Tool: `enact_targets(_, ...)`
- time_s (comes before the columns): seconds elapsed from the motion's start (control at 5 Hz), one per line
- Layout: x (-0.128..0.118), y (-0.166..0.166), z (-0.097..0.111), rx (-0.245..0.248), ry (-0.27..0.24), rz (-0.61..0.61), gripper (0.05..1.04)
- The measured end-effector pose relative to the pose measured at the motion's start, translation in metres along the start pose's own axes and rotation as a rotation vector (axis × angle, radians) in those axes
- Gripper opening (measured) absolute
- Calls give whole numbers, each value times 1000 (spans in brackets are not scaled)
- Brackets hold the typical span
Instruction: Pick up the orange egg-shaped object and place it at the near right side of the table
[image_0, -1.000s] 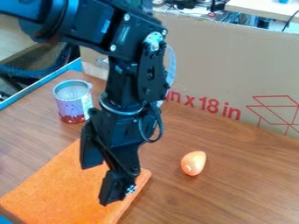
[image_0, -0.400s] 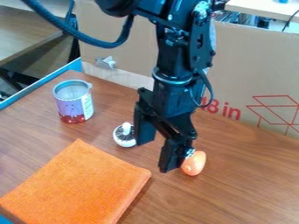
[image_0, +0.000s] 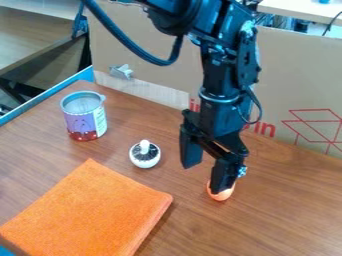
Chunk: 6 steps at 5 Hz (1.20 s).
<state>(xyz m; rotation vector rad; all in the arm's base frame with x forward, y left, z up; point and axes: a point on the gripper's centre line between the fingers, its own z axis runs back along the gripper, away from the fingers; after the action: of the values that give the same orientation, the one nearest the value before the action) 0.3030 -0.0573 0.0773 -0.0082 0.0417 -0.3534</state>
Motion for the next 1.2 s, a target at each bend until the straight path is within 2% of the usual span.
enact_targets(0.2, 16, 2, -10, -8, 14, 12, 1001)
enact_targets(0.6, 30, 7, -29, 0, 67, 53, 1001)
enact_targets(0.8, 34, 6, -43, -18, 98, 64, 1001)
enact_targets(1.0, 36, 4, -52, -32, 109, 76, 948)
enact_targets(1.2, 36, 4, -53, -25, 99, 88, 698)
